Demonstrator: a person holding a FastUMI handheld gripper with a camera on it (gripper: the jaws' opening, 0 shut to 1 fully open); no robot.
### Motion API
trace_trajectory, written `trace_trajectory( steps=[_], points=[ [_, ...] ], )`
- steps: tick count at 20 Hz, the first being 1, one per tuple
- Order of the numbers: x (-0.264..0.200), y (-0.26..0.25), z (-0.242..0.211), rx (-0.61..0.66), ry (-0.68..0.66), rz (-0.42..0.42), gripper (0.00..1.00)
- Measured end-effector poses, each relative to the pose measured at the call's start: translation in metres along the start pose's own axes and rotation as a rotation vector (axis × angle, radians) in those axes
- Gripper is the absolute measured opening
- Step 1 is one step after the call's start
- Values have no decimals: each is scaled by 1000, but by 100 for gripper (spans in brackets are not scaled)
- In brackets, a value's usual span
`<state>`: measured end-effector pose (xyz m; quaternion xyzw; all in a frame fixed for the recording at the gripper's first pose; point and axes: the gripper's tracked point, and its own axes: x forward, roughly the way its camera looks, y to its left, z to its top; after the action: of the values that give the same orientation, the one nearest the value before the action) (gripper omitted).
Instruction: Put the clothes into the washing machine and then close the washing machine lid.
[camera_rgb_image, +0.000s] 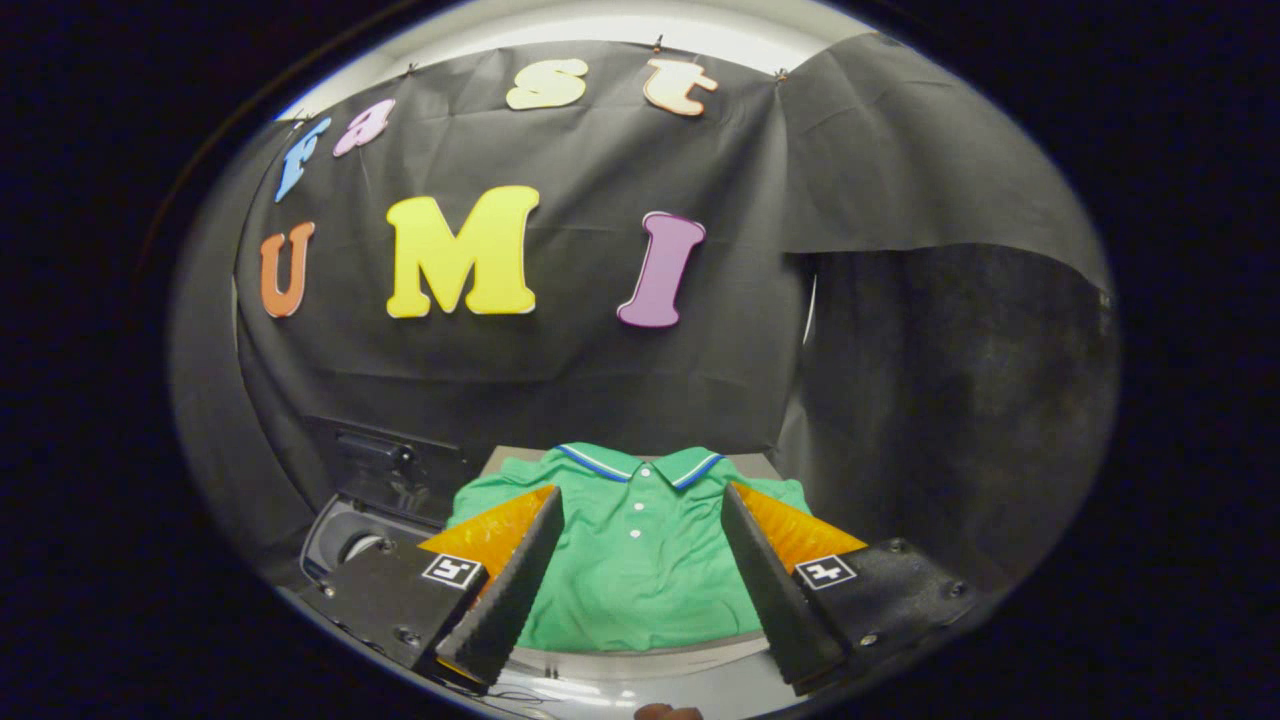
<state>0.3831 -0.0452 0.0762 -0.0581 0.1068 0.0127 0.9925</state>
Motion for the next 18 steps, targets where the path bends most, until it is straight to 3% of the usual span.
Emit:
trace_trajectory(
  steps=[9, 18],
  points=[
    [78, 5, -56, 15, 180, 51, 99],
    [96, 13, -92, 50, 295, 80, 98]
  ],
)
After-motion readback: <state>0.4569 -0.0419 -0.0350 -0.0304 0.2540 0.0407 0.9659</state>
